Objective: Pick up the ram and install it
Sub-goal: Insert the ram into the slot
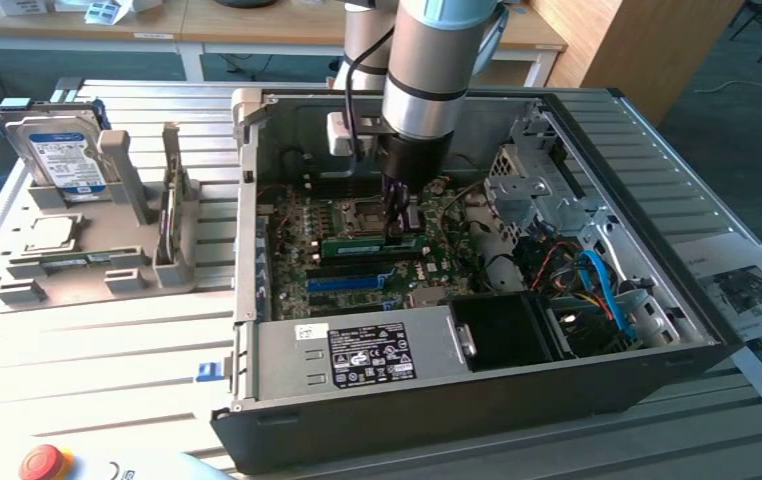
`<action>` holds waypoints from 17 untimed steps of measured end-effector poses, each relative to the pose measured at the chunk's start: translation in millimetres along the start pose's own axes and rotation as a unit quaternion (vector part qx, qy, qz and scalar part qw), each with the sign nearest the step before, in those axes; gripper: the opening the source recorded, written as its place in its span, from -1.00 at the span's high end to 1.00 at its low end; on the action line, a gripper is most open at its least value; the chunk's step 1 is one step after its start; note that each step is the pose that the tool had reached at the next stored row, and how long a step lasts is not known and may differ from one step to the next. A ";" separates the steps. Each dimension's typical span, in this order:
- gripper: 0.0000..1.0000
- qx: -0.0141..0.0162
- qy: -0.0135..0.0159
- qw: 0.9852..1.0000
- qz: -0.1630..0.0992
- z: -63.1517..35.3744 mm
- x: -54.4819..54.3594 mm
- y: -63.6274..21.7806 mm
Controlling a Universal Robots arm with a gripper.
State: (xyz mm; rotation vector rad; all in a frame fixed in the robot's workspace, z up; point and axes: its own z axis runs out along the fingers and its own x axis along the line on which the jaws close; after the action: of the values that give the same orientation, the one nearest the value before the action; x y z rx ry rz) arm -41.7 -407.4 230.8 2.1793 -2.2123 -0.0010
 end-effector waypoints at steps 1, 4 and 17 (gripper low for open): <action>0.76 0.000 0.000 1.000 0.000 0.1 0.0 0.0; 0.76 0.000 0.000 1.000 0.000 0.6 0.0 0.0; 0.76 0.000 0.000 1.000 0.000 1.9 -0.1 -0.1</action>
State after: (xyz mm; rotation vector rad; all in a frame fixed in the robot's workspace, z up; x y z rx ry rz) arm -41.7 -407.4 228.8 2.1794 -2.2124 -0.0010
